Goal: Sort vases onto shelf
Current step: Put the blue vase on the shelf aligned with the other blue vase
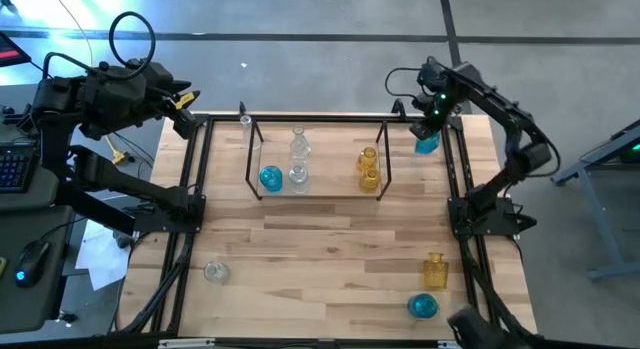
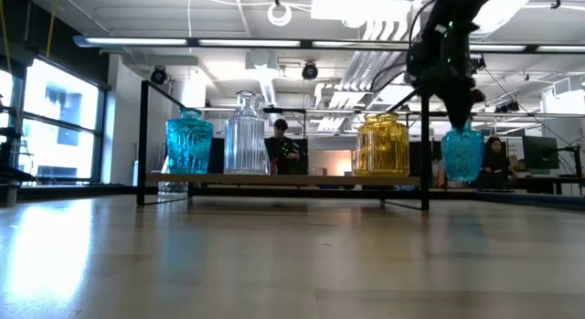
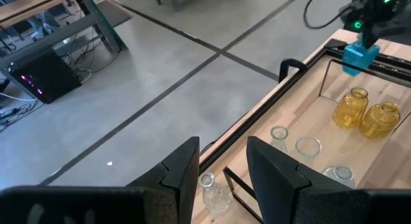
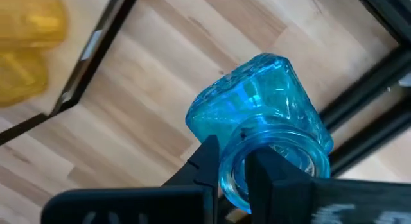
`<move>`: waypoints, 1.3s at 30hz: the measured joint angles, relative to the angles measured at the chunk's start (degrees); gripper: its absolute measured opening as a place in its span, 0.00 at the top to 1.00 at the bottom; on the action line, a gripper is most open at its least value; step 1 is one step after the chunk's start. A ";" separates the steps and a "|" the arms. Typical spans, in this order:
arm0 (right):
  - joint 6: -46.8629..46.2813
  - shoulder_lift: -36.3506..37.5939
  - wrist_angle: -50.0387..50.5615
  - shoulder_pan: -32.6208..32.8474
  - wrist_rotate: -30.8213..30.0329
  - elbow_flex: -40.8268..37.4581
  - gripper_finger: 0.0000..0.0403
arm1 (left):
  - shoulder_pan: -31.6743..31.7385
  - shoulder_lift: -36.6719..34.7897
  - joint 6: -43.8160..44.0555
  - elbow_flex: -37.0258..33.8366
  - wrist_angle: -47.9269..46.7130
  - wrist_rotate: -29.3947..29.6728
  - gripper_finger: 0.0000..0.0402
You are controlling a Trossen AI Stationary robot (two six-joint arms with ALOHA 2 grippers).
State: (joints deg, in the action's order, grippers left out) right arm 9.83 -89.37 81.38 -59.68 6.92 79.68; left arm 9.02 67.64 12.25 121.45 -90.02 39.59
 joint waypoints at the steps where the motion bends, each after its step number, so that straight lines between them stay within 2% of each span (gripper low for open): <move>1: -0.75 1.47 0.39 0.30 0.01 0.00 0.95 | 0.00 0.00 -0.06 0.01 0.00 0.00 0.70; 14: -12.95 22.04 7.88 6.61 -0.92 0.72 0.95 | 0.01 0.00 -0.07 0.00 0.00 0.00 0.70; 18: -17.07 25.92 8.36 9.05 -1.42 5.58 0.95 | 0.01 0.00 0.06 0.00 0.00 0.00 0.70; 21: -20.06 26.78 6.81 10.80 -1.28 12.25 0.95 | 0.00 0.00 0.07 0.00 0.00 0.02 0.70; 26: -22.93 24.90 0.87 13.74 0.36 24.24 0.95 | 0.02 0.00 0.11 0.00 0.00 0.00 0.70; 30: -23.94 20.60 -6.33 17.51 2.69 32.04 0.95 | 0.00 0.00 0.13 0.00 0.00 0.02 0.70; 34: -23.44 13.33 -12.80 22.25 5.33 39.26 0.95 | 0.00 0.00 0.15 0.00 0.00 0.02 0.70; 39: -20.35 0.62 -15.46 27.14 8.67 51.29 0.95 | 0.00 0.00 0.16 0.00 0.00 0.00 0.70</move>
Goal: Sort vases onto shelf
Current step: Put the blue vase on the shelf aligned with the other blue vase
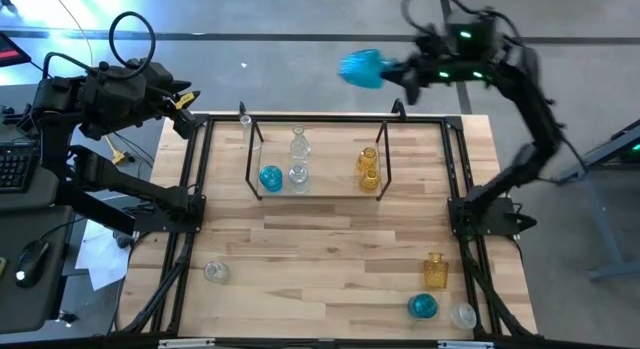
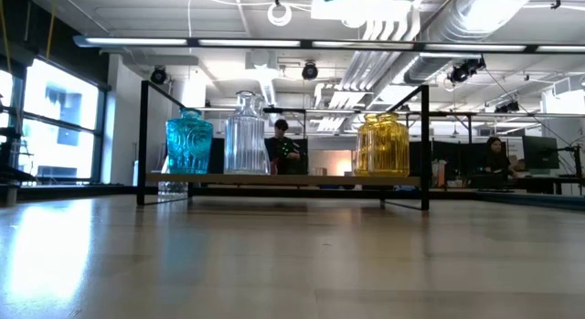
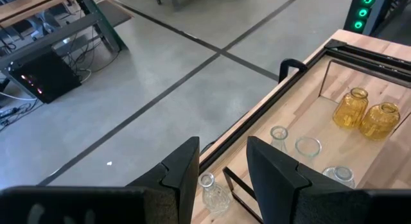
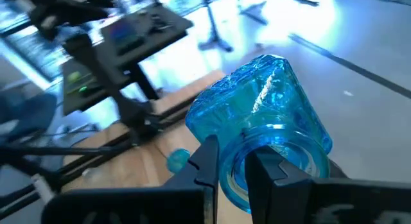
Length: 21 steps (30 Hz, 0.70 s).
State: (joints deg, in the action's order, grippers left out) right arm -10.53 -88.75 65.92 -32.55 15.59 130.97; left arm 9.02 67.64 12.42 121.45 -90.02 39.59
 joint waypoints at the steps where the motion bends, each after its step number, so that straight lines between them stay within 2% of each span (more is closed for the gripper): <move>1: 0.43 -2.78 -0.22 0.71 1.25 2.77 0.95 | 0.02 0.00 0.01 0.00 0.01 0.01 0.70; 2: 0.71 -5.22 -1.42 1.42 2.57 4.23 0.95 | 0.00 0.01 0.01 0.00 0.00 0.00 0.70; 5: -1.27 -7.86 -12.02 2.76 9.68 0.03 0.95 | 0.00 0.02 0.22 0.00 0.02 0.00 0.70; 7: -2.54 -10.07 -15.59 3.77 13.16 -0.56 0.95 | 0.02 0.00 0.64 0.00 0.02 -0.20 0.70; 13: -1.26 -17.88 -14.82 6.86 13.61 3.87 0.95 | 0.00 0.02 0.95 0.00 0.00 -3.21 0.70; 17: -2.77 -19.50 -18.17 9.53 17.95 2.81 0.95 | 0.00 0.01 0.94 0.00 0.00 -3.56 0.70; 21: -2.57 -22.05 -17.16 12.10 18.19 2.63 0.95 | 0.00 0.02 0.91 0.00 0.00 -3.56 0.70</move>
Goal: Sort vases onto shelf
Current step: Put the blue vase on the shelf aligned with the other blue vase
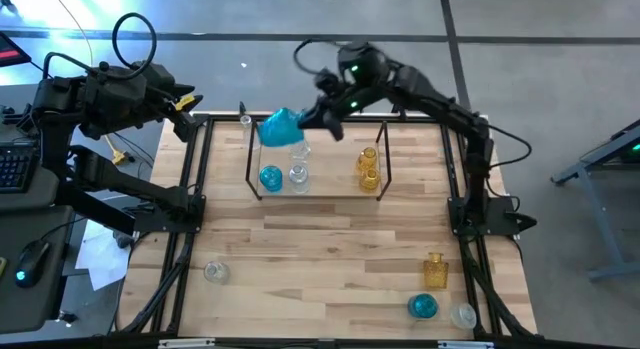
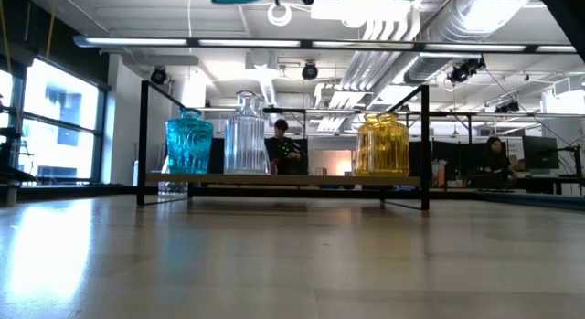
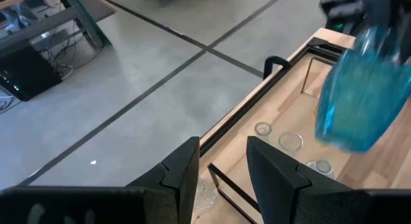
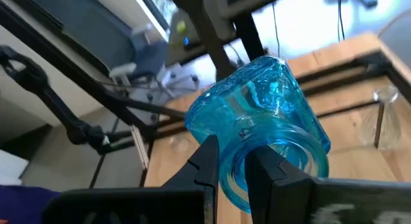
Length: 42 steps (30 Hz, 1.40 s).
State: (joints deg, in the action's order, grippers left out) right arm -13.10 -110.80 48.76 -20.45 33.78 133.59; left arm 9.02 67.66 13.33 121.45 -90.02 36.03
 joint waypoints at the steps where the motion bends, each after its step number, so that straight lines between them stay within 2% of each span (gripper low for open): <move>1: 0.02 -0.55 0.11 0.50 -0.45 -0.02 0.95 | 0.00 -0.01 -0.01 0.00 0.00 0.00 0.70; 7: 1.42 -3.50 -0.35 2.58 -3.53 0.05 0.95 | 0.00 0.00 0.01 0.00 0.02 -0.27 0.70; 17: 4.57 -7.82 0.10 3.95 -6.96 -0.05 0.95 | 0.00 1.57 2.39 0.00 0.00 -11.72 0.70; 25: 6.85 -5.74 1.89 4.00 -6.93 1.02 0.95 | -0.02 5.49 2.43 0.00 0.00 -14.82 0.70; 29: 7.97 -2.88 8.04 4.00 -8.05 1.35 0.95 | -0.04 8.64 0.70 0.00 0.02 -16.70 0.70; 33: 10.17 0.69 18.13 4.05 -15.37 1.33 0.95 | -0.02 11.18 -1.31 -0.02 0.06 -16.94 0.70; 38: 10.53 3.83 27.49 4.00 -20.96 1.32 0.95 | -0.04 12.75 -3.01 -0.02 1.19 -16.75 0.70; 42: 10.59 4.08 32.24 5.38 -21.56 1.28 0.95 | -0.04 12.85 -2.77 -0.02 3.11 -16.70 0.70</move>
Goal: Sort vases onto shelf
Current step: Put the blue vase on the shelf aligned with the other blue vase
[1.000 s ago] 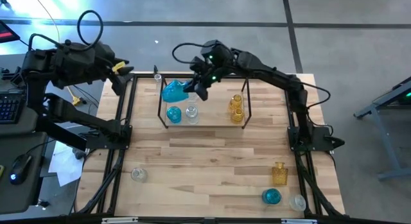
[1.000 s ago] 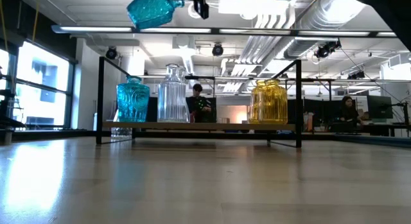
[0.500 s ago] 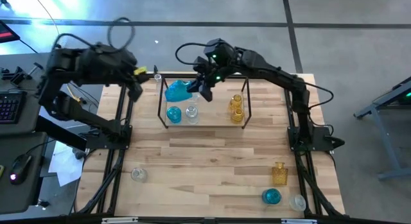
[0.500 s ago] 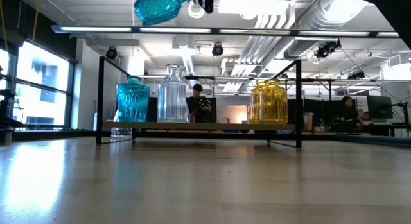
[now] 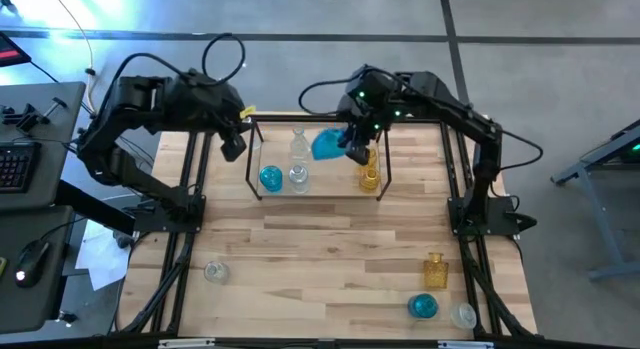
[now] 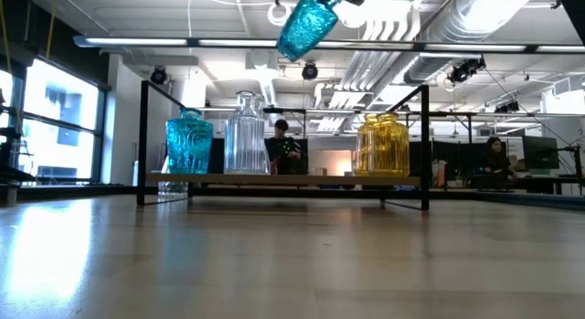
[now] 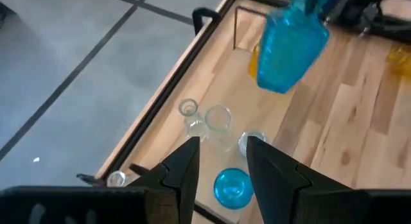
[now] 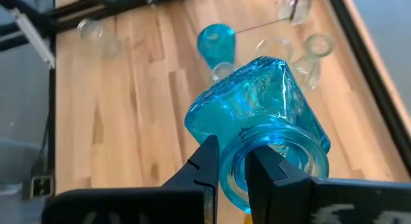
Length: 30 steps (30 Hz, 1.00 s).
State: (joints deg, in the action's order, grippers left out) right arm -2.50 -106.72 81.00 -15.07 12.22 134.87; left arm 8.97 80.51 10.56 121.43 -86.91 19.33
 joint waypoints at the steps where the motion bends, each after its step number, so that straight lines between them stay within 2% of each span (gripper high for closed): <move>1: 0.03 0.00 0.26 0.46 0.20 0.00 0.95 | 0.01 -0.02 0.31 0.00 0.38 -0.26 0.70; 8: 1.49 0.02 0.38 3.21 3.44 0.00 0.95 | -0.06 -0.02 4.76 0.00 0.19 -3.87 0.70; 14: 2.73 0.02 -1.99 4.26 4.89 0.00 0.95 | -2.78 -0.05 6.32 0.00 -0.92 -3.39 0.70; 17: 3.60 0.02 -4.34 4.59 5.53 0.00 0.95 | -5.77 -0.33 7.28 0.00 -1.36 -4.05 0.70; 21: 5.16 -0.04 -6.45 4.63 10.25 0.00 0.95 | -10.31 -0.31 14.14 0.02 -2.84 -4.22 0.70; 24: 5.09 -0.04 -7.07 4.88 11.18 -0.01 0.95 | -14.50 -0.42 18.68 -0.56 -2.91 -4.14 0.70; 27: 1.64 -0.07 -7.09 5.97 9.91 -0.04 0.95 | -19.37 -0.42 20.98 -3.45 -2.99 -4.10 0.70; 30: -2.19 -0.24 -7.70 9.24 4.77 -0.04 0.95 | -23.67 -1.00 20.63 -8.89 -3.11 -3.67 0.70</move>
State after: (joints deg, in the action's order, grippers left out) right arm -4.70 -106.96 73.30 -5.83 16.99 134.82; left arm -14.70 79.51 31.19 112.54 -90.02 15.66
